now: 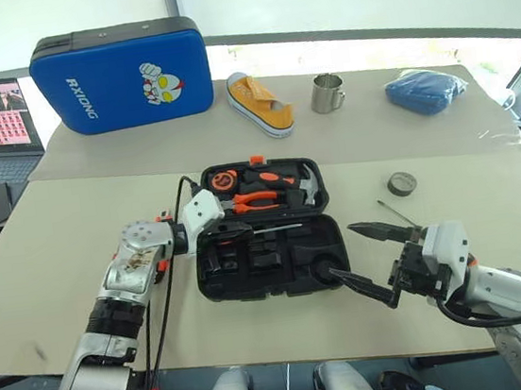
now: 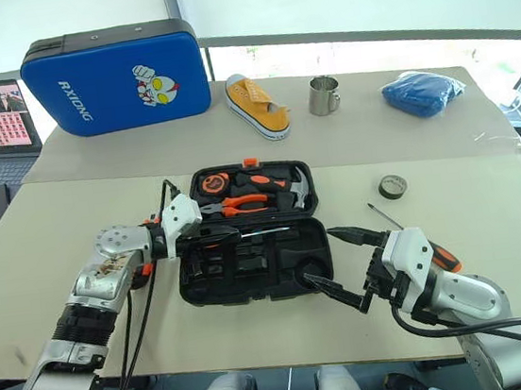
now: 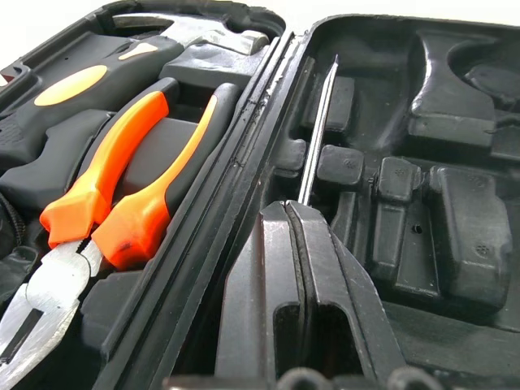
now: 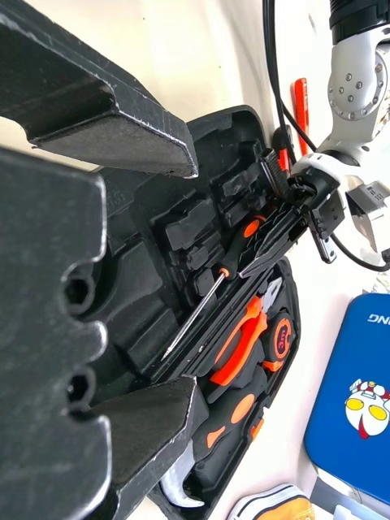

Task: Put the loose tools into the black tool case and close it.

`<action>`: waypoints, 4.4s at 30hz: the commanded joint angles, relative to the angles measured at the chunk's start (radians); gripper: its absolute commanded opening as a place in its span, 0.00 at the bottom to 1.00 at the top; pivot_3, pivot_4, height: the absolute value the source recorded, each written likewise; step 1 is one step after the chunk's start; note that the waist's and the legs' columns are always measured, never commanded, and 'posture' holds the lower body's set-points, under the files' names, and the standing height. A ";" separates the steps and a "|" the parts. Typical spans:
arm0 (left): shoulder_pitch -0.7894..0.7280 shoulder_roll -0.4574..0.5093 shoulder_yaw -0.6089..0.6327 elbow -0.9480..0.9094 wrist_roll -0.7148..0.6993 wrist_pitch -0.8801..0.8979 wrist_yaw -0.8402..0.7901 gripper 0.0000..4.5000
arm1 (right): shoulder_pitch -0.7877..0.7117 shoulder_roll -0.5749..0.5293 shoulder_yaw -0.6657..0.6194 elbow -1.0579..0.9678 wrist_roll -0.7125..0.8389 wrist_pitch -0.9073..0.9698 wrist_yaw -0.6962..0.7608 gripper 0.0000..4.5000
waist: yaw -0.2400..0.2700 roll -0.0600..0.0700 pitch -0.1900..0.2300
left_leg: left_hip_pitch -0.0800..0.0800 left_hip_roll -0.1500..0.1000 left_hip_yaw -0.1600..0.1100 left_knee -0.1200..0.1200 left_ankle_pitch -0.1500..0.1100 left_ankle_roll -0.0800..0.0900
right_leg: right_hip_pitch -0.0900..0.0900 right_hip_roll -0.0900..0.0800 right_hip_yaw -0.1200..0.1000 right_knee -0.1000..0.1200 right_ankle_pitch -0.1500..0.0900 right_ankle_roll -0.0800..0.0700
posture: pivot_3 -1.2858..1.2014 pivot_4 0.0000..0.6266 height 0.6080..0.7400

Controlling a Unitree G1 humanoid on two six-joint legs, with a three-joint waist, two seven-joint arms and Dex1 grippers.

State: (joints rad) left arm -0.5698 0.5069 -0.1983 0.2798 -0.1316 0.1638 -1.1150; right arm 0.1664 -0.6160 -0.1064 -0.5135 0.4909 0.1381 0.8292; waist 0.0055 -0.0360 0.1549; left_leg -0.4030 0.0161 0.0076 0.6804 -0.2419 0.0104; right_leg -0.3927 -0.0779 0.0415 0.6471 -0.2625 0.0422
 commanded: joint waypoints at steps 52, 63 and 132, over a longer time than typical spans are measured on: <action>0.567 0.185 0.377 -0.524 -0.539 -0.048 -0.316 1.00 | -0.216 -0.468 -0.016 0.567 -0.164 0.410 0.085 0.94 | -0.010 0.012 -0.007 | 0.011 0.004 0.020 -0.012 -0.001 0.001 | 0.004 0.002 0.011 -0.006 -0.003 -0.003 | 0.52 0.24 1.00; 0.580 0.192 0.393 -0.534 -0.548 -0.040 -0.290 1.00 | -0.303 -0.445 -0.046 0.639 -0.194 0.244 0.173 0.22 | -0.019 0.011 -0.006 | 0.011 0.004 0.019 -0.012 -0.001 0.001 | 0.003 0.002 0.011 -0.006 -0.003 -0.002 | 0.52 0.24 1.00; 0.792 0.175 0.536 -0.467 -0.470 -0.147 -0.158 1.00 | -0.885 0.195 0.472 0.811 -0.407 0.102 0.361 0.01 | -0.024 0.006 -0.001 | -0.012 0.015 0.019 -0.005 -0.002 -0.001 | -0.027 0.008 0.011 0.003 0.003 -0.008 | 0.52 0.24 1.00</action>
State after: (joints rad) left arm 0.2284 0.6735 0.3315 -0.1798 -0.5945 0.0267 -1.2767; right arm -0.7298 -0.4195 0.3468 0.2798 0.1047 0.2671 1.1865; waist -0.0185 -0.0301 0.1536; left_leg -0.4143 0.0313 0.0270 0.6752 -0.2437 0.0096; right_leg -0.4197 -0.0700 0.0529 0.6499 -0.2592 0.0343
